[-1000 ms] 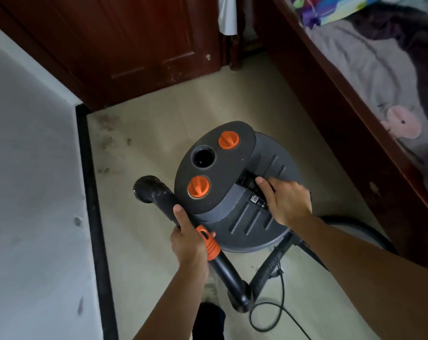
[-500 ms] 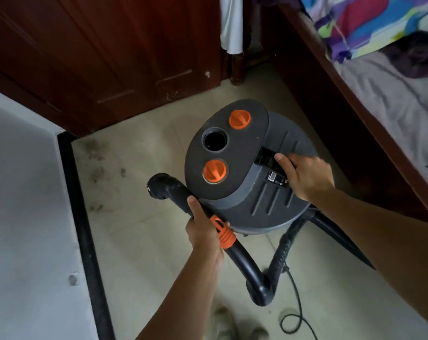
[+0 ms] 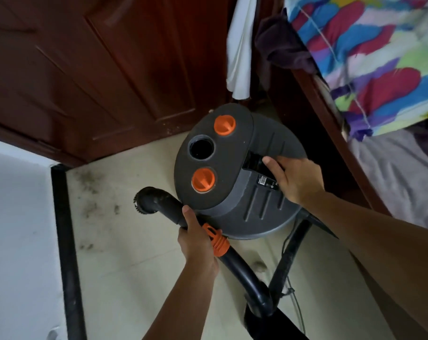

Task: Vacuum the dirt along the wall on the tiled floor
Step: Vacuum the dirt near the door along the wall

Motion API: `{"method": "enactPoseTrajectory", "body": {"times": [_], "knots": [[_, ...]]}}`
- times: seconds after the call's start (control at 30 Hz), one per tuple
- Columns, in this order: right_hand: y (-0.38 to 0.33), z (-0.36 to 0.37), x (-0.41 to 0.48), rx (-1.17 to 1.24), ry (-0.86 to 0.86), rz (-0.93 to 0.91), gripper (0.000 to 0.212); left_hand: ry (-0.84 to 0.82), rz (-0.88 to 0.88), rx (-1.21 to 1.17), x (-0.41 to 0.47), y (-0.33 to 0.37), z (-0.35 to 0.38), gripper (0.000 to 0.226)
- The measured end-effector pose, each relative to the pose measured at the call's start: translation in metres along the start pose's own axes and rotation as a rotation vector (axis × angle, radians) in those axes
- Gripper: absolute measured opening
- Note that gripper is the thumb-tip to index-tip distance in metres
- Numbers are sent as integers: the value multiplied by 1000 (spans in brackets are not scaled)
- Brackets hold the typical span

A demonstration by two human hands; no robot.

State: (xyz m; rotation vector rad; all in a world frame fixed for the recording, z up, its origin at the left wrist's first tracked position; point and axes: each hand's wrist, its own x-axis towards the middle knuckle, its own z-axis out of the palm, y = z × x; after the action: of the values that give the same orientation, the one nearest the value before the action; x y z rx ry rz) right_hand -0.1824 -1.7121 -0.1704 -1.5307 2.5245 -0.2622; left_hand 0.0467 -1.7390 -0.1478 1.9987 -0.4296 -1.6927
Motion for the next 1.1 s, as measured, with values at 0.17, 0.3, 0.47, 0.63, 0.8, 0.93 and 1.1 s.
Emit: {"method": "enactPoseTrajectory", "body": {"times": [0.17,0.3,0.47,0.63,0.8,0.93,1.1], "knots": [[-4,-6,50,26,-9,9,79,-24,27,12,21,41,29,45],[-19,-10,64,8,-15,66,63,-42,62,70,39,53,16,45],[-70,-6,41,163,192,66,33,-16,71,37,50,61,-39,39],[-167,13,-34,295,241,-210,31,10,38,14,69,63,-126,36],[-277,95,-137,323,-448,-317,55,-29,-16,-109,110,49,-229,30],[-332,186,-191,221,-709,-247,61,-45,-72,-168,163,13,-310,32],[-350,298,-236,221,-635,-212,35,-105,-79,-102,249,-57,-373,39]]}}
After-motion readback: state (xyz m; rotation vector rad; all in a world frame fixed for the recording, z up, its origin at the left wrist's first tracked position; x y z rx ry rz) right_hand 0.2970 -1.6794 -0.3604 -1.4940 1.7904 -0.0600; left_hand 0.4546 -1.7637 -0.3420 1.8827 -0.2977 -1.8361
